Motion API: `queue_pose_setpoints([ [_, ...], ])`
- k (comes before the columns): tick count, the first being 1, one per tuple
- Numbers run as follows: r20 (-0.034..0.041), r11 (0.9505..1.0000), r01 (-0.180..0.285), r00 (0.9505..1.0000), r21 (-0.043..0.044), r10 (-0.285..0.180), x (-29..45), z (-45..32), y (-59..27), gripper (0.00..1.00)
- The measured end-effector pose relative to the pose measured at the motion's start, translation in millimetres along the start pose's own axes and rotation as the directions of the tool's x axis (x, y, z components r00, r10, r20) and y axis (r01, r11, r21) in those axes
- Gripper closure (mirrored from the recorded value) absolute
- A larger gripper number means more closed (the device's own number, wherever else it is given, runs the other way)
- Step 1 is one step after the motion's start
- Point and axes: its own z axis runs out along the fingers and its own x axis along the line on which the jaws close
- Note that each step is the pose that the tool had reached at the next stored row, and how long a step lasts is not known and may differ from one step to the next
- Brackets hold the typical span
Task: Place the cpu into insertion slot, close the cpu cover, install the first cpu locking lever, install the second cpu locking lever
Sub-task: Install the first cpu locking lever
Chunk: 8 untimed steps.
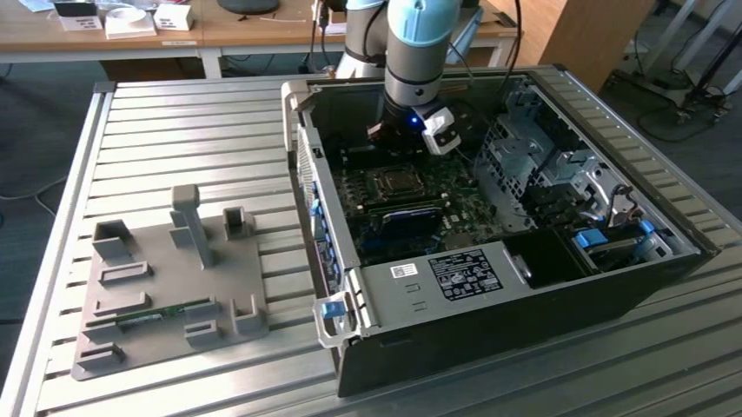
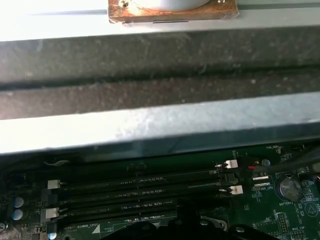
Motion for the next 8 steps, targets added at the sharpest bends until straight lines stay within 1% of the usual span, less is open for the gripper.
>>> queue_pose_setpoints([
  [8, 0.0071, 1.0, 0.002, 1.0, -0.0005, -0.002, 0.8, 2.0, -1.4, 0.89],
])
